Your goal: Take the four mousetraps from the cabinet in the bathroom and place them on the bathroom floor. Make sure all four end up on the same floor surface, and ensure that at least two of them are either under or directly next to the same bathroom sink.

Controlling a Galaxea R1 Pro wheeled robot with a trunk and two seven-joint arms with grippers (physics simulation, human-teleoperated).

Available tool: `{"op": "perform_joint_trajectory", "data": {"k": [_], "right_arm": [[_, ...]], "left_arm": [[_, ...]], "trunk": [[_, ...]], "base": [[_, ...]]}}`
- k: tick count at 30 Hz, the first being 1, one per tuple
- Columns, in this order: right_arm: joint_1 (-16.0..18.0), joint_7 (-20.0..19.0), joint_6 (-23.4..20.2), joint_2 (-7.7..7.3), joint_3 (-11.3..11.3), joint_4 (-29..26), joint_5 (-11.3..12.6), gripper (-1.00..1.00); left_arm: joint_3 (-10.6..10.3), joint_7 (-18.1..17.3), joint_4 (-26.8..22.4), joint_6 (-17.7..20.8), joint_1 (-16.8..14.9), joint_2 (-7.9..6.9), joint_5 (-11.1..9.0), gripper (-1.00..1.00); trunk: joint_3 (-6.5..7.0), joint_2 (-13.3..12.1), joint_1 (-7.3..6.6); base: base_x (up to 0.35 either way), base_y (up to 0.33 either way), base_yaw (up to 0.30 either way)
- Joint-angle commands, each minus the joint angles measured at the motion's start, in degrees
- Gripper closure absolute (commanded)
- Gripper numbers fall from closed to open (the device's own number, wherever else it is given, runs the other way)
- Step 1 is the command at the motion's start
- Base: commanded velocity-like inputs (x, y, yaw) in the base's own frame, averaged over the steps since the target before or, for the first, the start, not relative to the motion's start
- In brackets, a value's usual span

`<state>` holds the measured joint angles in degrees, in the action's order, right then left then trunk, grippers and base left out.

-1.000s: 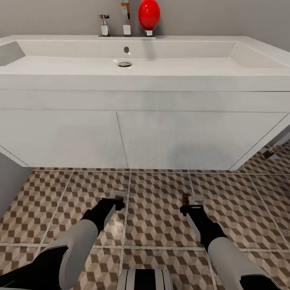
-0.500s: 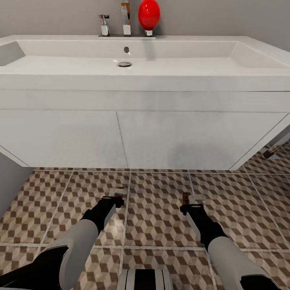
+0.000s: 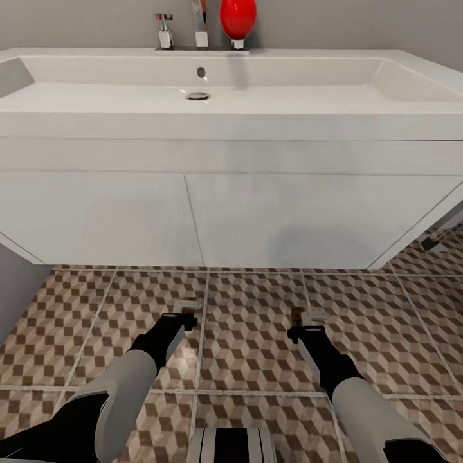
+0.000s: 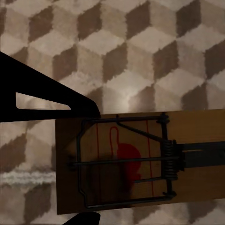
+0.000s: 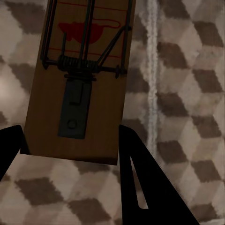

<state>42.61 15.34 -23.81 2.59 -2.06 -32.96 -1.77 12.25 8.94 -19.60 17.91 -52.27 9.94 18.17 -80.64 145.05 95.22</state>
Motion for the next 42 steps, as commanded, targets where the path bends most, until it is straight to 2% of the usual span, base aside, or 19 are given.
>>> {"op": "perform_joint_trajectory", "data": {"k": [1, 5, 11, 40, 42], "right_arm": [[0.0, 0.1, -0.4, -0.01, -0.2, -0.1, 0.0, 1.0], [0.0, 0.1, -0.4, 0.03, -0.2, -0.1, 0.0, 1.0], [0.0, 0.3, -0.4, 0.05, -0.2, -0.2, 0.0, 1.0], [0.0, 0.3, -0.5, 0.05, -0.2, -0.2, -0.1, 1.0], [0.0, 0.3, -0.5, 0.05, -0.2, -0.2, -0.1, 1.0]], "left_arm": [[0.3, 0.0, -0.1, 0.3, 0.0, 0.06, 0.2, 1.0], [0.3, 0.0, -0.1, 0.3, 0.0, 0.06, -1.3, 1.0], [0.3, -0.1, 0.0, 0.4, 0.0, 0.06, -2.0, 1.0], [0.2, -0.1, 0.0, 0.2, 0.0, -0.01, -2.1, 1.0], [0.2, -0.1, 0.0, 0.2, 0.0, -0.01, -2.1, 1.0]], "trunk": [[-0.27, 0.0, 0.01], [-1.15, 0.1, 0.11], [-2.48, 0.2, 0.27], [-8.91, 0.6, 1.02], [-8.91, 0.6, 1.02]], "base": [[0.0, 0.0, 0.0], [0.0, 0.0, 0.0], [0.0, 0.0, 0.0], [0.0, 0.0, 0.0], [0.0, 0.0, 0.0]]}}
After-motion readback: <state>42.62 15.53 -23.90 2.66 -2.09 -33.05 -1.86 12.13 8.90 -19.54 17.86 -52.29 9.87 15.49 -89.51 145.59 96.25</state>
